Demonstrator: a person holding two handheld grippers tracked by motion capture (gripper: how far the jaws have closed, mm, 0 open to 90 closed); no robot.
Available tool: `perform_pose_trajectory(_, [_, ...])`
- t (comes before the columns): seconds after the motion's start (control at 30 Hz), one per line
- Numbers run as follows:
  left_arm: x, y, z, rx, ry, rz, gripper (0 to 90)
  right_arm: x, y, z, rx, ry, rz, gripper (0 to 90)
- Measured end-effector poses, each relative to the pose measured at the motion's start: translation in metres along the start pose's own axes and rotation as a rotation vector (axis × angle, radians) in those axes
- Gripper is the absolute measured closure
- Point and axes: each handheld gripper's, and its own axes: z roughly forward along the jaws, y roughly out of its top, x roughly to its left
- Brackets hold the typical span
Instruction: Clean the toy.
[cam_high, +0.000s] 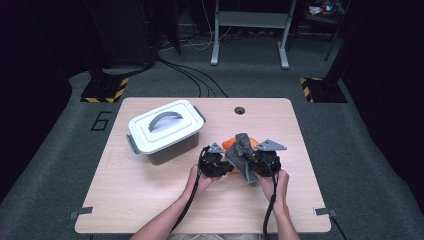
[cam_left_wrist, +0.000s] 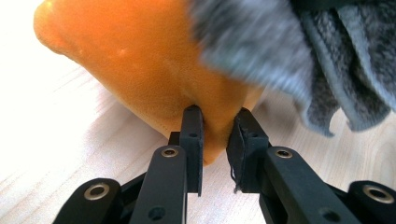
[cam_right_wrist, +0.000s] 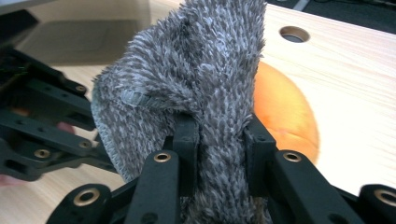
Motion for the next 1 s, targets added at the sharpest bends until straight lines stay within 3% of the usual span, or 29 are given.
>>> perform_pose_trajectory(0.27, [0.0, -0.001, 0.0, -0.003, -0.005, -0.012, 76.6, -0.026, -0.008, -0.002, 0.0, -0.032, 0.065, 71.0])
perform_pose_trajectory(0.37, [0.0, -0.001, 0.0, -0.003, -0.005, -0.01, 76.6, -0.041, -0.016, 0.0, 0.013, -0.058, 0.125, 70.9])
perform_pose_trajectory(0.63, [0.001, -0.001, 0.001, 0.002, -0.003, -0.005, 76.7, -0.062, -0.031, 0.011, 0.057, -0.081, 0.19, 70.9])
perform_pose_trajectory(0.77, [0.0, -0.001, 0.0, 0.004, 0.002, -0.01, 76.8, -0.06, -0.029, 0.007, 0.048, -0.078, 0.184, 70.7])
perform_pose_trajectory(0.93, [0.001, -0.001, 0.0, 0.007, 0.006, -0.002, 76.8, -0.046, -0.019, -0.007, -0.002, -0.06, 0.144, 70.7])
perform_pose_trajectory(1.0, [0.0, -0.001, 0.0, 0.007, 0.003, -0.008, 76.8, -0.032, -0.011, -0.015, -0.032, -0.025, 0.11, 70.7])
